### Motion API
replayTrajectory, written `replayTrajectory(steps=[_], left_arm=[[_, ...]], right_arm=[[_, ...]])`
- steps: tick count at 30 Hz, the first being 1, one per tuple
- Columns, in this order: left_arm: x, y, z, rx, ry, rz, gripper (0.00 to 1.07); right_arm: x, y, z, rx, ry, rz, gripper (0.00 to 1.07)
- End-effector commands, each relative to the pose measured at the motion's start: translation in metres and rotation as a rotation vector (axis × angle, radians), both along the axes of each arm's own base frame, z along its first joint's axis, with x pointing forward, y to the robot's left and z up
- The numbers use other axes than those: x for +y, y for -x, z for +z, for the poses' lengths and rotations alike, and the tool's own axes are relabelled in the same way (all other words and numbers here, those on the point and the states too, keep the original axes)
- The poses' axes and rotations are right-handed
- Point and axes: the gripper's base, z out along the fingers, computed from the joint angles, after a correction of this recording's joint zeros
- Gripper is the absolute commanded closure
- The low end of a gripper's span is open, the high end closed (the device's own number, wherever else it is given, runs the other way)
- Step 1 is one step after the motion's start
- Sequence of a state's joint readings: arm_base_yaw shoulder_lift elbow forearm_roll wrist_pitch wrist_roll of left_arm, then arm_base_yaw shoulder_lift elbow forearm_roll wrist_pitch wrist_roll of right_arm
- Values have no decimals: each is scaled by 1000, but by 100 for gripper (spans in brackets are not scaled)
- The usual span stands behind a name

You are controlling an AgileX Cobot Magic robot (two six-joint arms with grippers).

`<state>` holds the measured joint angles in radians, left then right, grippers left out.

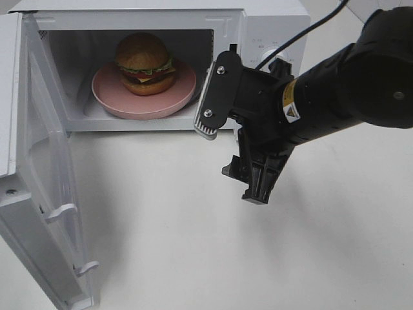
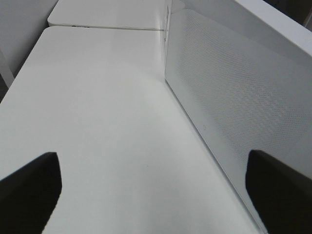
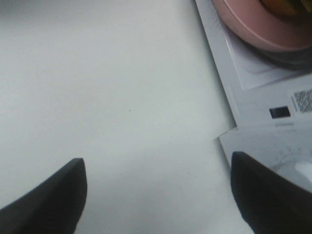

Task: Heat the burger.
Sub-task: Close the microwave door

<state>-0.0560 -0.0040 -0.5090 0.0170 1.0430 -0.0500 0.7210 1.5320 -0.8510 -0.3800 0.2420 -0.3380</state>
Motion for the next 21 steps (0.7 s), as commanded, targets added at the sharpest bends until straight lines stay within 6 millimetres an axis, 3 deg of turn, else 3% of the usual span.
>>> replayTrajectory(steps=[1,10,14,21], left_arm=[[0,3,0,-24,1,-1,9],[0,3,0,-24,1,-1,9],[0,3,0,-24,1,-1,9],[0,3,0,-24,1,-1,9]], right_arm=[[-13,14,4,61,-93,-157,31],[-38,34,11,178,-92,-412,31],[-54,48,13,283,-14,-572,31],[-66,65,17,402,67,-664,31]])
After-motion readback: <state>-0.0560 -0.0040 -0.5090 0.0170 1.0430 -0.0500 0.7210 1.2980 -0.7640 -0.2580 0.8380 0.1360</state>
